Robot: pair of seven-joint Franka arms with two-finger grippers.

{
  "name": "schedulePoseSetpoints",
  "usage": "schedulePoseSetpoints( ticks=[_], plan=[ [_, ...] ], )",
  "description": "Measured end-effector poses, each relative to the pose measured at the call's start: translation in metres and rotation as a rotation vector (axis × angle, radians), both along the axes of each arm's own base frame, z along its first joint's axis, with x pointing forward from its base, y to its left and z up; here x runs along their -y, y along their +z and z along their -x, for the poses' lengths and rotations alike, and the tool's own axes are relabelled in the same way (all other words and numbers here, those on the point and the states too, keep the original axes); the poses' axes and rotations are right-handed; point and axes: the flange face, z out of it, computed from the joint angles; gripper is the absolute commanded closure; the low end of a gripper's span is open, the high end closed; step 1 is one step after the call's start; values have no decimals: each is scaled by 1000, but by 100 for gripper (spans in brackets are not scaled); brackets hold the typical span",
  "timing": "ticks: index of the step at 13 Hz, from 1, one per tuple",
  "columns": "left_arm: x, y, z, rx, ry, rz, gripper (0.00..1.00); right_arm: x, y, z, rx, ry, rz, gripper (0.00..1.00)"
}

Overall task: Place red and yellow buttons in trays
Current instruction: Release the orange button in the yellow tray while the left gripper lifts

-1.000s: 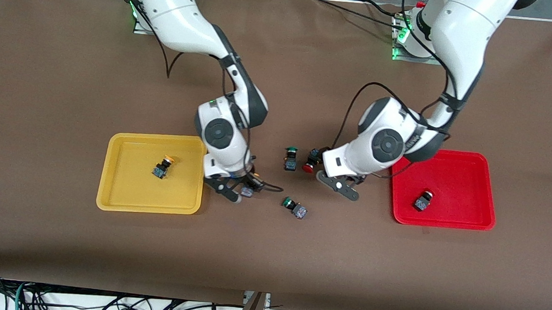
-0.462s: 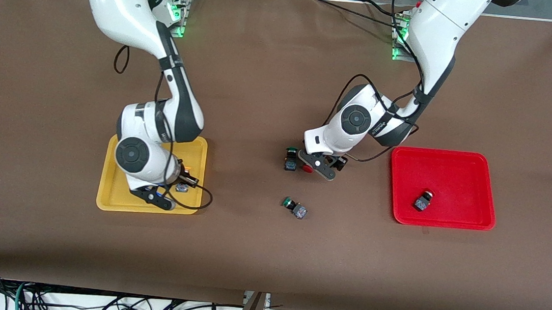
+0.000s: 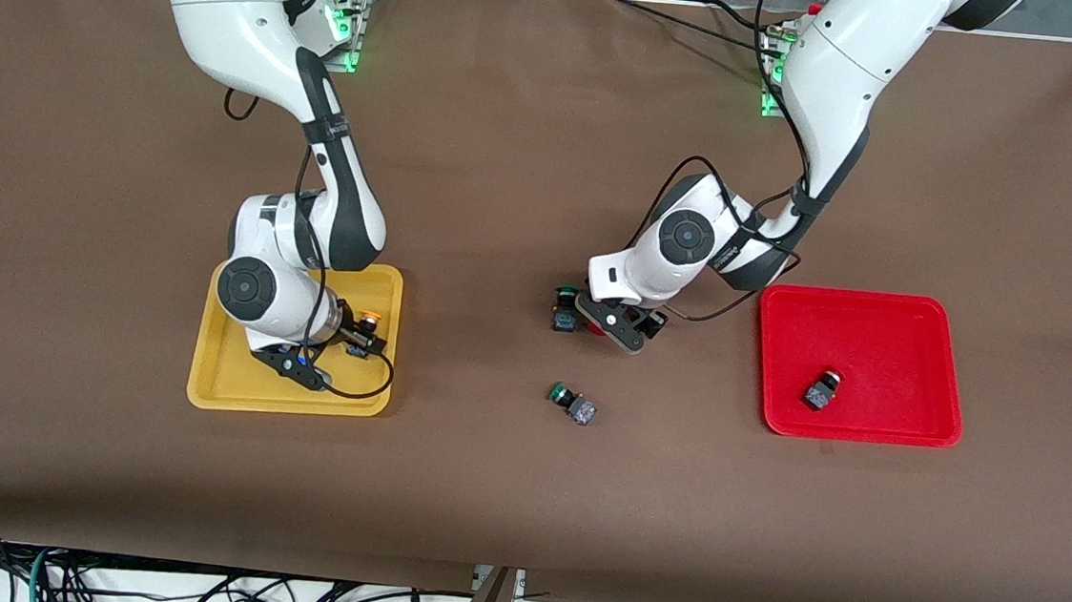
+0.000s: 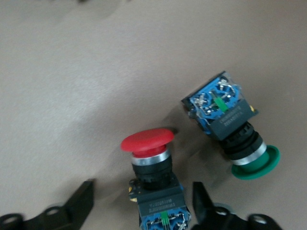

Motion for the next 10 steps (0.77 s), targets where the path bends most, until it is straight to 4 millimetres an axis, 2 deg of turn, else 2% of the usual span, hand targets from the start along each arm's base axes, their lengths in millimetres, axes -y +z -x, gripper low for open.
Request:
schedulePoseSetpoints(
  ticks=[3, 6, 8, 10],
  plan=[
    [-1, 5, -5, 19, -50, 6, 100, 7, 63, -5, 44, 3, -37, 1],
    [-7, 18, -13, 19, -43, -4, 100, 34, 128, -1, -3, 9, -49, 1],
    [-30, 55, -28, -41, -22, -66, 100, 44, 171, 5, -23, 70, -30, 1],
    [-68, 104, -42, -130, -24, -167, 100, 51, 224, 19, -11, 180, -29, 1]
  ],
)
